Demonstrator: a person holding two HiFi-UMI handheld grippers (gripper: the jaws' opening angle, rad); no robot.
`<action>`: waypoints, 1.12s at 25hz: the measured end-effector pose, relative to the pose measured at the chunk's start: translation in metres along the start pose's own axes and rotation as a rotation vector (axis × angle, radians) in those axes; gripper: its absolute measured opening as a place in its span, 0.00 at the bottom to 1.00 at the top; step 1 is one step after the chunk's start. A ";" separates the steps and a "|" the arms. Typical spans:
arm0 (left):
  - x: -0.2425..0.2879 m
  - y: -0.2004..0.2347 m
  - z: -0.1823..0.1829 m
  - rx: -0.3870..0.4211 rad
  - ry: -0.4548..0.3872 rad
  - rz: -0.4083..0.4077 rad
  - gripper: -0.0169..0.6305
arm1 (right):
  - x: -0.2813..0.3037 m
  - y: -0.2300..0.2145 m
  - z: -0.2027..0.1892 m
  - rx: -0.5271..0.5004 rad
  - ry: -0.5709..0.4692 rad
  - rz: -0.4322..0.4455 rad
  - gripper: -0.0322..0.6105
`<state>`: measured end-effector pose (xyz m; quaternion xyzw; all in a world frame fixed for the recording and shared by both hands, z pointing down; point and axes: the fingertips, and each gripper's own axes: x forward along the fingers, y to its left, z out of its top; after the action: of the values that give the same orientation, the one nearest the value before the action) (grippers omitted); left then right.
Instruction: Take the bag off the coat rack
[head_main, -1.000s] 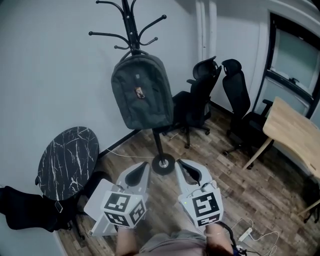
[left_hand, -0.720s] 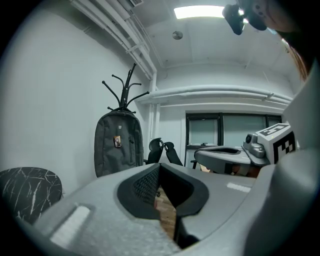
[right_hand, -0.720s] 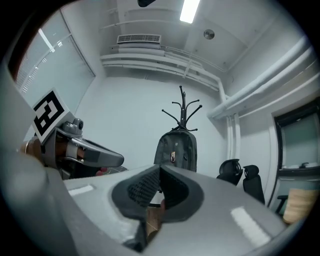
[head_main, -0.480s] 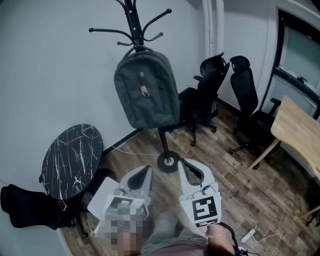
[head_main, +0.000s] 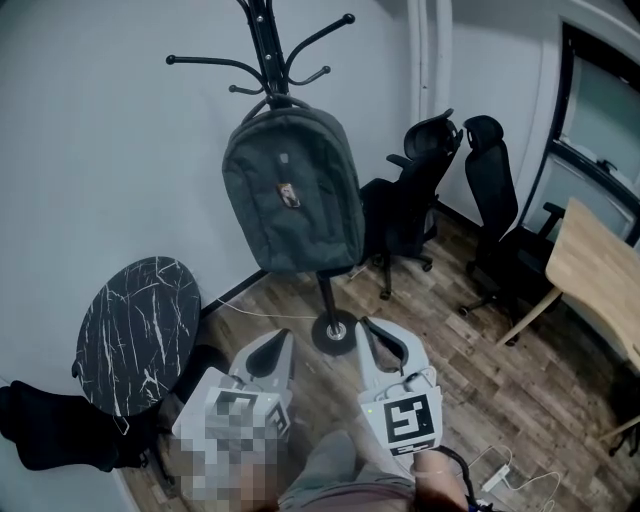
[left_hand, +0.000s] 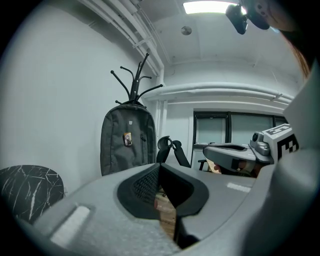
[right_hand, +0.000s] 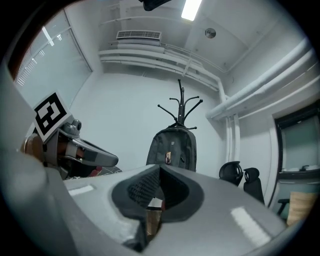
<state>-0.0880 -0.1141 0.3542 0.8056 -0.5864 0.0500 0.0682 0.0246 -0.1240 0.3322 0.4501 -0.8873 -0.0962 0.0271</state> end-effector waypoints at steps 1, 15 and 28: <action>0.004 0.006 0.001 -0.001 -0.001 0.003 0.04 | 0.006 -0.002 -0.001 -0.001 0.003 -0.004 0.05; 0.053 0.078 0.015 -0.011 -0.026 0.040 0.04 | 0.087 -0.015 -0.012 -0.023 0.031 -0.020 0.05; 0.091 0.137 0.042 -0.033 -0.088 0.041 0.05 | 0.146 -0.026 -0.006 -0.053 0.053 -0.049 0.12</action>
<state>-0.1901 -0.2478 0.3341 0.7936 -0.6059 0.0062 0.0545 -0.0400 -0.2573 0.3277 0.4731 -0.8722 -0.1086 0.0601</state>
